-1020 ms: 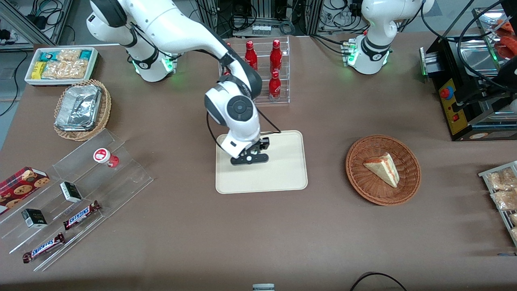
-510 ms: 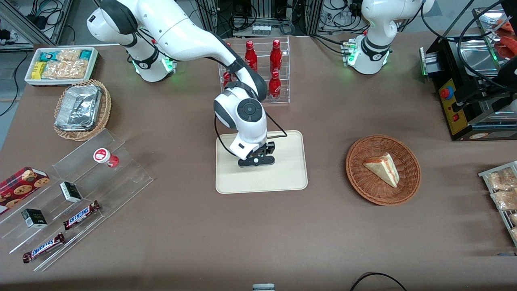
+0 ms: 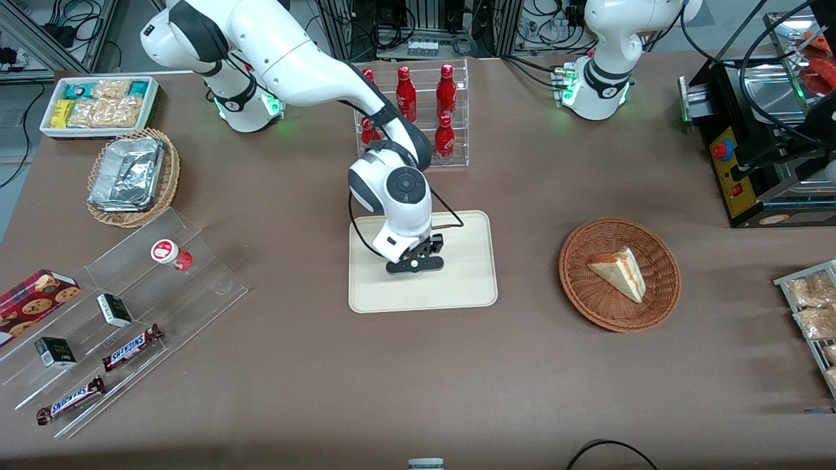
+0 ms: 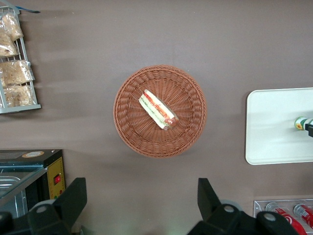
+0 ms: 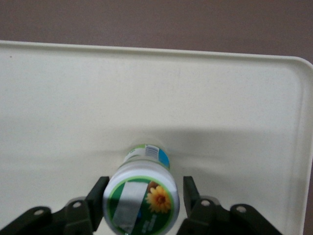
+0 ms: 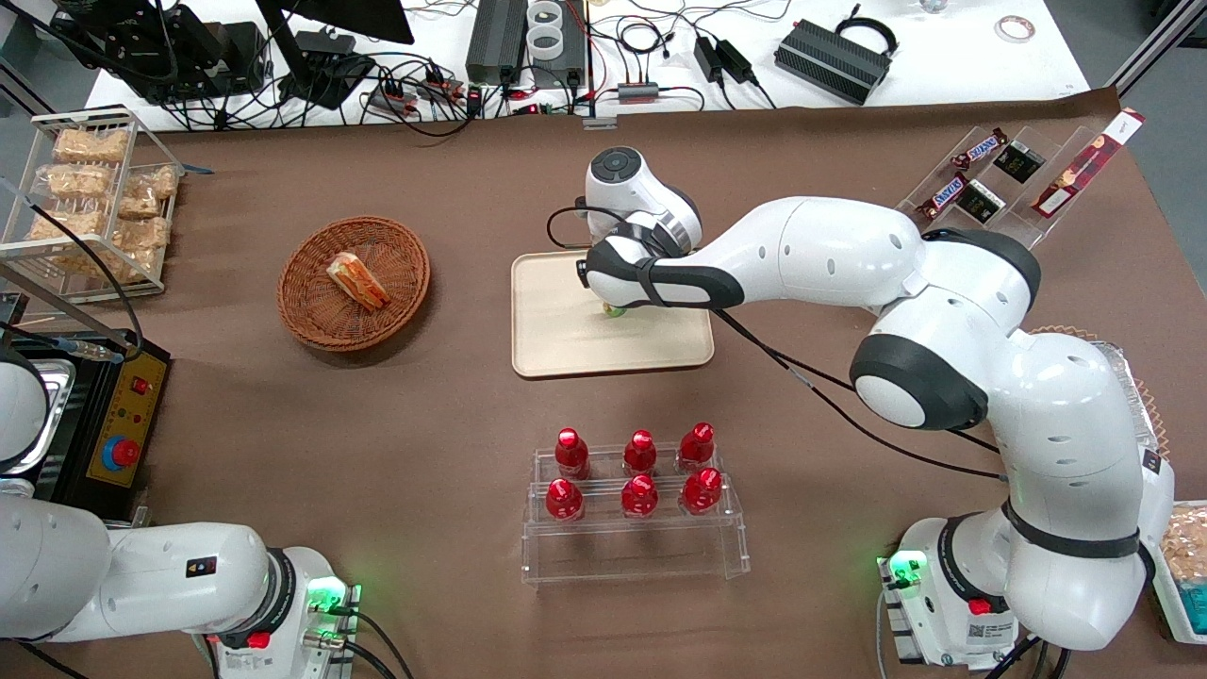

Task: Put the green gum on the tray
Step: 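Lower the canister onto the tray and open the right gripper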

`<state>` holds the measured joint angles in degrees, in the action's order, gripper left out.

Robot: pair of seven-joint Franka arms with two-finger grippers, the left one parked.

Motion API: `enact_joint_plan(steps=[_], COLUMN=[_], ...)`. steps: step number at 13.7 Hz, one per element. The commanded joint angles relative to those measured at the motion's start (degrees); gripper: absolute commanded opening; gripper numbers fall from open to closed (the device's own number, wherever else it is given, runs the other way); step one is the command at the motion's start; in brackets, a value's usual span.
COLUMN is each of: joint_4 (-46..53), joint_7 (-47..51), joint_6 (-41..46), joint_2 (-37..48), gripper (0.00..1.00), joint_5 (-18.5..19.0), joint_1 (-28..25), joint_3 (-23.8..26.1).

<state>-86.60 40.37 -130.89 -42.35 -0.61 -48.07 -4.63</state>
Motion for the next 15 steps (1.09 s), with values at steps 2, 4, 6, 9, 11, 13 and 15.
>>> enact_joint_plan(steps=[2, 4, 6, 9, 11, 13, 15], joint_4=[1.78, 1.78, 1.69, 1.61, 1.6, 1.6, 1.6], joint_7=[1.29, 1.2, 1.11, 0.67, 0.67, 0.5, -0.46], joint_6=[-0.85, -0.85, -0.68, 0.37, 2.82, 4.85, 8.7], joint_2=[-1.33, -1.33, -0.98, -0.19, 0.95, 2.62, 5.51], gripper=[1.0, 1.0, 1.0, 1.0, 1.0, 1.0, 1.0], joint_5=[1.92, 1.93, 2.01, 2.19, 2.98, 3.24, 3.68], joint_1=[-0.79, -0.88, -0.88, -0.88, -0.79, -0.71, -0.01], joint_3=[-0.56, -0.56, -0.56, -0.56, -0.65, -0.65, -0.65])
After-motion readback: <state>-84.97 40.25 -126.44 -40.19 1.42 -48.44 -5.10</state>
